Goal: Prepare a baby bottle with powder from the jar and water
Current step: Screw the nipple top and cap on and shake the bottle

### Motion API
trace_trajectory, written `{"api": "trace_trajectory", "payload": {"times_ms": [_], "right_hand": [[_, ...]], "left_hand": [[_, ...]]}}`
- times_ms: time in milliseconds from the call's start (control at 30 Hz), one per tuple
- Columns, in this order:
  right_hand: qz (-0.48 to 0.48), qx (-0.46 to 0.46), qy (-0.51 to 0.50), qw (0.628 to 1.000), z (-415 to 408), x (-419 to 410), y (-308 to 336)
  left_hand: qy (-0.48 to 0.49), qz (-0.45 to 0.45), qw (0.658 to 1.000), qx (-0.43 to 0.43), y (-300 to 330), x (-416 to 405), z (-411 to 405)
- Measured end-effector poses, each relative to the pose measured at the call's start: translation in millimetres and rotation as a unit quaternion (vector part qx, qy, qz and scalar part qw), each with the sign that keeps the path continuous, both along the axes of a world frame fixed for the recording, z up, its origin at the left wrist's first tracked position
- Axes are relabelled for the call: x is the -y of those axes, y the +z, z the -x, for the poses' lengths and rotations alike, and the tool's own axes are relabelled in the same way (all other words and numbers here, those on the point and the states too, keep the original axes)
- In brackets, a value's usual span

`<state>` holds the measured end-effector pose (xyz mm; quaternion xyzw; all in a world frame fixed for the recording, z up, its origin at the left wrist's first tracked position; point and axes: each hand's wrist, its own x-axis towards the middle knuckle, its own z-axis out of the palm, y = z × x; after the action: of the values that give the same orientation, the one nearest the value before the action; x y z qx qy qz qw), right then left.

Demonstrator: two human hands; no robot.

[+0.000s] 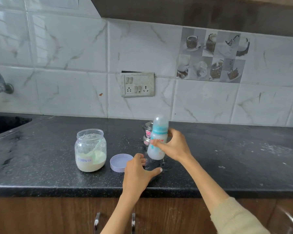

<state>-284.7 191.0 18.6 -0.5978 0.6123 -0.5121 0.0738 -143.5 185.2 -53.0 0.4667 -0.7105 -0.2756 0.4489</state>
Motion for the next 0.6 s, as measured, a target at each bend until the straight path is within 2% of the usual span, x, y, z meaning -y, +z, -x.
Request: {"api": "trace_trajectory", "payload": {"times_ms": [67, 133, 233, 333, 433, 533, 600], "right_hand": [[0.009, 0.028, -0.005, 1.000, 1.0, -0.9, -0.9], [-0.012, -0.022, -0.002, 1.000, -0.2, 0.3, 0.5], [0.015, 0.020, -0.013, 1.000, -1.7, -2.8, 6.8], [-0.003, -0.022, 0.003, 1.000, -3.4, -2.9, 7.8], [0.011, 0.011, -0.012, 1.000, -2.5, -2.4, 5.3], [-0.024, -0.038, -0.012, 0.999, -1.6, 0.9, 0.9], [-0.003, -0.001, -0.028, 1.000, -0.7, -0.6, 3.0]], "left_hand": [[0.000, 0.002, 1.000, -0.003, 0.5, 0.0, 0.5], [0.004, 0.004, 1.000, 0.005, 0.8, -0.6, 0.0], [0.001, -0.001, 1.000, 0.001, 0.4, -0.3, 0.4], [0.002, -0.003, 1.000, 0.000, 1.0, -1.1, 0.0], [0.000, -0.002, 1.000, 0.000, 0.3, -1.1, -0.4], [0.000, -0.002, 1.000, 0.000, 0.7, -1.1, -0.3], [0.001, 0.000, 1.000, -0.002, 0.7, -0.3, 0.2]]}}
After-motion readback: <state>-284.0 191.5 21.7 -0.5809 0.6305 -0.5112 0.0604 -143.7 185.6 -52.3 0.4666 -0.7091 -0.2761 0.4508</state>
